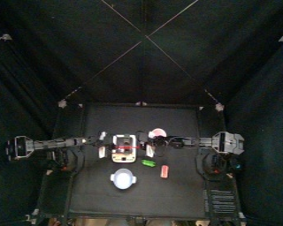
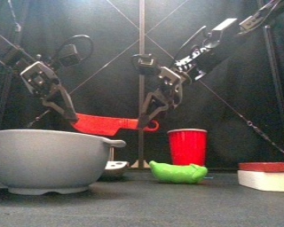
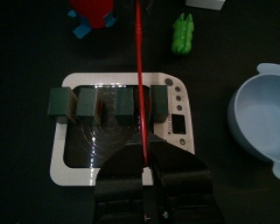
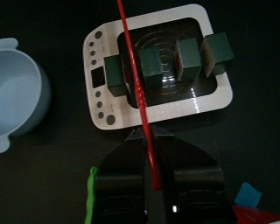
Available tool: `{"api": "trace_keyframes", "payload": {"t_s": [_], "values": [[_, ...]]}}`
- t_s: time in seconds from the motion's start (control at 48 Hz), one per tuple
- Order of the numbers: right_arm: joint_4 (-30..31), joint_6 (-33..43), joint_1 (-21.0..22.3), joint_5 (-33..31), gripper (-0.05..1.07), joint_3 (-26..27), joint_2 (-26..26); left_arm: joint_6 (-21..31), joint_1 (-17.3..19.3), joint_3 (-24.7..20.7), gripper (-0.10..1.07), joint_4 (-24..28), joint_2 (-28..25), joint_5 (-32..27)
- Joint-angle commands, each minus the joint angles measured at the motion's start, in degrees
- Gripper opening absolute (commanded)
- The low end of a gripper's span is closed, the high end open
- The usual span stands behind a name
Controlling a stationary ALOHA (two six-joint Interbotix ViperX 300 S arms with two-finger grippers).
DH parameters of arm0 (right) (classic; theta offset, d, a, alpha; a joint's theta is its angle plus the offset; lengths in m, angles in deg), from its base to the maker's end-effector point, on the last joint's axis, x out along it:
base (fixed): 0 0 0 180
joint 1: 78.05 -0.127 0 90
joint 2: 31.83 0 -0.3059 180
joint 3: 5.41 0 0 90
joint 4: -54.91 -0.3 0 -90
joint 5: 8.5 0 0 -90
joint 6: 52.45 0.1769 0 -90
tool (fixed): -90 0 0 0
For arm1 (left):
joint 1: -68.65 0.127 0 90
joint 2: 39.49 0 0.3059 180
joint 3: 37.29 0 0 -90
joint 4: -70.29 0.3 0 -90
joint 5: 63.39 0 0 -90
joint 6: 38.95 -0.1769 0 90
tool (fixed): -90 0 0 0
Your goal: Place knife in cup
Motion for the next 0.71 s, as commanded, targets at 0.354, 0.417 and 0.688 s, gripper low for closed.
{"api": "trace_keyframes", "payload": {"t_s": [0.354,0.417,0.688], "values": [[-1.3,0.2,-0.3,0.4,0.26,1.1,-4.3,0.1,-0.4,-1.3,0.50,-6.0,0.7,2.9],[-2.3,0.2,-0.4,0.3,0.26,0.8,-4.9,0.1,-0.6,-1.1,0.56,-7.3,0.8,3.3],[-5.5,0.2,-0.6,-2.2,0.26,-1.2,-9.1,0.1,-1.6,-1.3,0.74,-11.5,1.1,5.0]]}}
